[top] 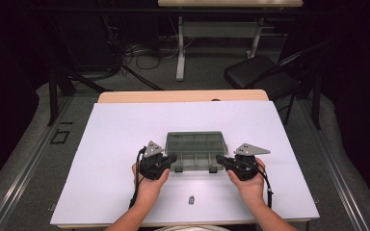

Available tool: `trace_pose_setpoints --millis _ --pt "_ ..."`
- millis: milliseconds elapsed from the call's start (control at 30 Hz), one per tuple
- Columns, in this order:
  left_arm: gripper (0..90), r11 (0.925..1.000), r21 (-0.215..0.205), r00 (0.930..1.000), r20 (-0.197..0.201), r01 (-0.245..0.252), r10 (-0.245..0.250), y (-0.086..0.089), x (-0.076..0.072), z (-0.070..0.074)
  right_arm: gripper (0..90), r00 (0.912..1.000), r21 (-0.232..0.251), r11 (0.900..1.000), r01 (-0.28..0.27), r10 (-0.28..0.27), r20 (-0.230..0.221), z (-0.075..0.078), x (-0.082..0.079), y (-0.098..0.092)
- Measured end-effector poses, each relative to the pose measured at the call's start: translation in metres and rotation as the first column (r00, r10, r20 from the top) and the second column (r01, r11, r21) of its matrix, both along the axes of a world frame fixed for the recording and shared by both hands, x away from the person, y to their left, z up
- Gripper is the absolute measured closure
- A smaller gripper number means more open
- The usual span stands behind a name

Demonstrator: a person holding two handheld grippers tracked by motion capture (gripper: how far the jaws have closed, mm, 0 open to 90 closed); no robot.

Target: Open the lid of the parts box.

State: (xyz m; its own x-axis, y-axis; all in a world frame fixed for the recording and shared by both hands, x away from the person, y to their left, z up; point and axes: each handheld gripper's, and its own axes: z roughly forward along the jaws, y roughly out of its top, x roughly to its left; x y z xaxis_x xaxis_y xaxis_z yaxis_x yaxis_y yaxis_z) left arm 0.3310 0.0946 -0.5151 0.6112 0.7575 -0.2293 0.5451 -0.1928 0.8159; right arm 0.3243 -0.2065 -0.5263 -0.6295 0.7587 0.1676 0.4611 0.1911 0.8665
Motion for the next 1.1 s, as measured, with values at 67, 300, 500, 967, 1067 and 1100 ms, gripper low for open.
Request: trace_pose_setpoints --millis 67,300,500,967,1067,1100 --pt "90.0 1.0000 -0.006 1.0000 0.008 0.002 -0.002 -0.002 0.004 0.005 90.0 1.0000 0.004 1.000 0.006 -0.006 0.004 0.005 0.004 0.000" --pt "90.0 1.0000 0.001 0.9990 0.044 -0.006 0.005 -0.006 0.021 0.029 90.0 0.9993 0.036 0.999 0.021 -0.022 0.030 0.023 0.024 0.002" --pt "90.0 0.9996 -0.004 0.9961 0.083 -0.029 0.029 -0.009 0.035 0.046 90.0 0.9985 0.043 0.998 0.035 -0.037 0.042 0.034 0.040 0.004" --pt "90.0 0.9976 -0.021 0.9929 0.098 -0.066 0.068 -0.002 0.053 0.052 90.0 0.9929 0.063 0.995 0.076 -0.081 0.087 0.046 0.061 0.001" --pt "90.0 0.9964 -0.035 0.9908 0.109 -0.077 0.080 0.003 0.054 0.053 90.0 0.9919 0.067 0.995 0.080 -0.086 0.094 0.046 0.063 0.000" --pt "90.0 0.9960 -0.041 0.9908 0.107 -0.079 0.083 0.004 0.054 0.053 90.0 0.9919 0.067 0.995 0.080 -0.086 0.094 0.046 0.063 0.000"
